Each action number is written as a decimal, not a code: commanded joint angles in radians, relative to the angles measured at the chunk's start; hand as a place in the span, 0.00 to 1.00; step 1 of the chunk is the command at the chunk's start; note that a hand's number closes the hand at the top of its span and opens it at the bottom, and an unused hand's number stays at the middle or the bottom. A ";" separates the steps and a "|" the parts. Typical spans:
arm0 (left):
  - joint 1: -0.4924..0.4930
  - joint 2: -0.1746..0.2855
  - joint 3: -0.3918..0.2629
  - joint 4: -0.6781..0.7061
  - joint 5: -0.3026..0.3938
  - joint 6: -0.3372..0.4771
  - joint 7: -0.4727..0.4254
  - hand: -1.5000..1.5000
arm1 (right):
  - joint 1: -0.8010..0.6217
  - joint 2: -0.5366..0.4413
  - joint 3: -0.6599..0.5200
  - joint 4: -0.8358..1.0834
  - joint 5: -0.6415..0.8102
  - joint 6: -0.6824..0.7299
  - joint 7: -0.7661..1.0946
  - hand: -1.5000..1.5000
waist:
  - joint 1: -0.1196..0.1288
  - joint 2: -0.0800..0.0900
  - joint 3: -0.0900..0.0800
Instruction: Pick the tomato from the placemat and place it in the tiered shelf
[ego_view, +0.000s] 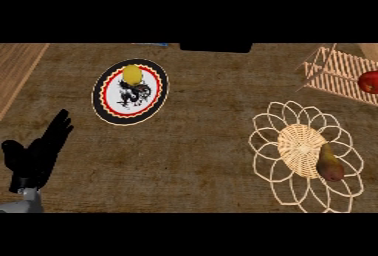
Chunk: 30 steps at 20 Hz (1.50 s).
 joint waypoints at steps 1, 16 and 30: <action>0.005 0.016 0.011 -0.033 0.015 -0.015 0.029 0.50 | -0.017 -0.003 -0.018 0.054 -0.001 -0.031 -0.048 0.00 | 0.007 0.001 0.001; -0.004 0.012 0.024 0.002 -0.002 -0.012 0.013 0.50 | -0.053 -0.120 -0.247 0.184 -0.240 0.303 -0.015 0.00 | -0.024 -0.004 0.001; 0.011 0.002 0.039 -0.021 0.008 -0.001 0.031 0.50 | 0.121 -0.467 -0.394 0.238 -0.378 0.502 0.065 0.00 | -0.060 -0.005 0.005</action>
